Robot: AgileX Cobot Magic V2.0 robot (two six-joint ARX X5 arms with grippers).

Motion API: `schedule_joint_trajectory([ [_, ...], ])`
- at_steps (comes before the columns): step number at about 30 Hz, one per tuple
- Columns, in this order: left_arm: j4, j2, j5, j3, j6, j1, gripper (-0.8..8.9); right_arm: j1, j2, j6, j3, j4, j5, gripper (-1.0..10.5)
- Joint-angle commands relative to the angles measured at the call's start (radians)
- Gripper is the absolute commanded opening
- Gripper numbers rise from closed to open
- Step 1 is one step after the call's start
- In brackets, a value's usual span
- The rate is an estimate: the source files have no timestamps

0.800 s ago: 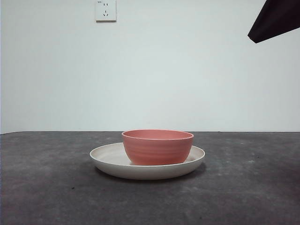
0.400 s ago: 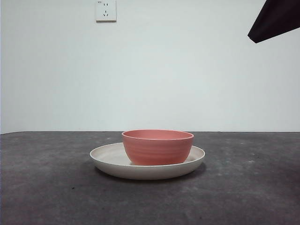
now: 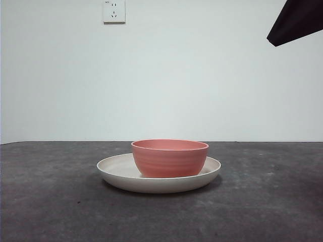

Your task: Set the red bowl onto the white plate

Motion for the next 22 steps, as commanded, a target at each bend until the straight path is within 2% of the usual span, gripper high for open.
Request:
schedule_joint_trajectory([
  [1,-0.008,-0.002,-0.003,-0.021,-0.003,0.000,0.19,0.007,0.004,0.010,0.010,0.010,0.003,0.1],
  [18,-0.008,-0.002,-0.003,-0.021,-0.003,0.000,0.20,0.008,0.001,0.009,0.010,0.009,0.003,0.1],
  [22,-0.008,-0.002,-0.003,-0.021,-0.003,0.000,0.19,-0.045,-0.049,-0.106,0.009,0.035,0.090,0.1],
])
